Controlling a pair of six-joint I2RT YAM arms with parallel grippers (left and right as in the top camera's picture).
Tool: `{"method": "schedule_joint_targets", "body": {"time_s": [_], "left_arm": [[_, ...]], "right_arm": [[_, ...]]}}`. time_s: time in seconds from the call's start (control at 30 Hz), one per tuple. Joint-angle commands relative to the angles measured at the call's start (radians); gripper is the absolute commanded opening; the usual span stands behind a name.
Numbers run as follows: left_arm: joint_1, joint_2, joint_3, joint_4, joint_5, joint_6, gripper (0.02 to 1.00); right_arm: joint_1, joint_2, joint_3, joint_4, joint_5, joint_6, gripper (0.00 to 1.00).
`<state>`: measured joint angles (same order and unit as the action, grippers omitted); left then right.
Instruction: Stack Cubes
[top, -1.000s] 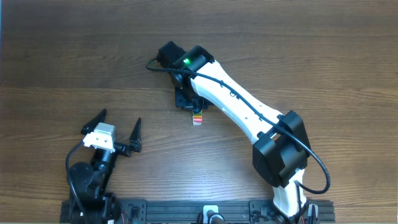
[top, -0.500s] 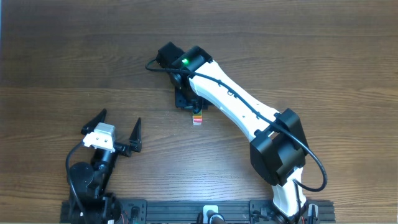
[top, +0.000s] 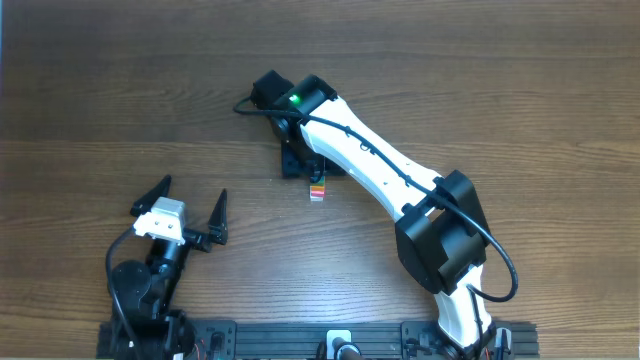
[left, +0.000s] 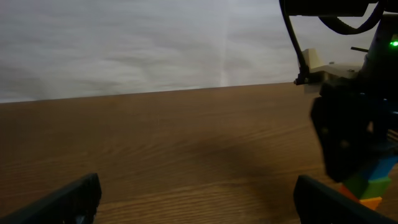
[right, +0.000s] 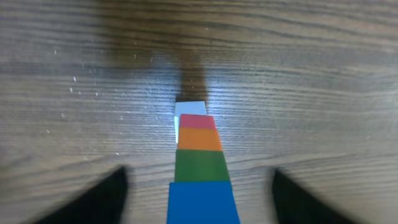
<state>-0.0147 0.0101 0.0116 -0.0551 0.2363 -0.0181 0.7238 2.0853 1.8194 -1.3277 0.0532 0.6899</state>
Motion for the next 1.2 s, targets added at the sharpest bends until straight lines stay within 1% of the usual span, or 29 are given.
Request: {"method": "schedule_joint_targets", "body": {"time_s": [0.03, 0.23, 0.33, 0.5, 0.6, 0.63, 0.67, 0.8, 0.87, 0.9, 1.0, 1.03, 1.13, 1.2], "left_arm": [[0.002, -0.007, -0.006, 0.002, 0.006, 0.018, 1.000], [0.002, -0.007, -0.006, 0.002, 0.006, 0.018, 1.000], [0.002, -0.007, -0.006, 0.002, 0.006, 0.018, 1.000], [0.002, -0.007, -0.006, 0.002, 0.006, 0.018, 1.000], [0.002, -0.007, -0.006, 0.002, 0.006, 0.018, 1.000], [0.002, -0.007, -0.006, 0.002, 0.006, 0.018, 0.998], [0.002, -0.007, -0.006, 0.002, 0.006, 0.018, 1.000], [0.002, -0.007, -0.006, 0.002, 0.006, 0.018, 1.000], [0.002, -0.007, -0.006, 0.002, 0.006, 0.018, 1.000], [0.002, -0.007, -0.006, 0.002, 0.006, 0.018, 1.000], [0.002, -0.007, -0.006, 0.002, 0.006, 0.018, 1.000], [0.002, -0.007, -0.006, 0.002, 0.006, 0.018, 1.000], [0.002, -0.007, -0.006, 0.002, 0.006, 0.018, 1.000], [0.002, -0.007, -0.006, 0.002, 0.006, 0.018, 1.000]], "right_arm": [[0.007, 0.009, 0.009, -0.001, 0.015, 0.005, 0.993], [0.007, 0.006, 0.011, 0.002, 0.016, 0.000, 0.991], [0.007, -0.002, 0.031, 0.004, 0.020, -0.035, 0.991], [-0.011, -0.023, 0.110, 0.004, 0.070, -0.095, 0.993], [-0.055, -0.032, 0.215, 0.004, 0.076, -0.162, 0.993], [-0.091, -0.033, 0.304, 0.003, 0.076, -0.217, 0.991], [-0.113, -0.033, 0.348, 0.000, 0.076, -0.242, 0.991], [-0.220, -0.046, 0.472, -0.049, 0.090, -0.314, 0.991], [-0.273, -0.069, 0.480, -0.071, 0.118, -0.337, 0.993], [-0.315, -0.089, 0.480, -0.100, 0.149, -0.364, 0.991], [-0.364, -0.126, 0.472, -0.155, 0.237, -0.366, 0.991], [-0.382, -0.157, 0.465, -0.183, 0.294, -0.367, 0.991], [-0.397, -0.216, 0.442, -0.189, 0.345, -0.381, 0.991], [-0.408, -0.270, 0.407, -0.171, 0.361, -0.388, 0.991]]}}
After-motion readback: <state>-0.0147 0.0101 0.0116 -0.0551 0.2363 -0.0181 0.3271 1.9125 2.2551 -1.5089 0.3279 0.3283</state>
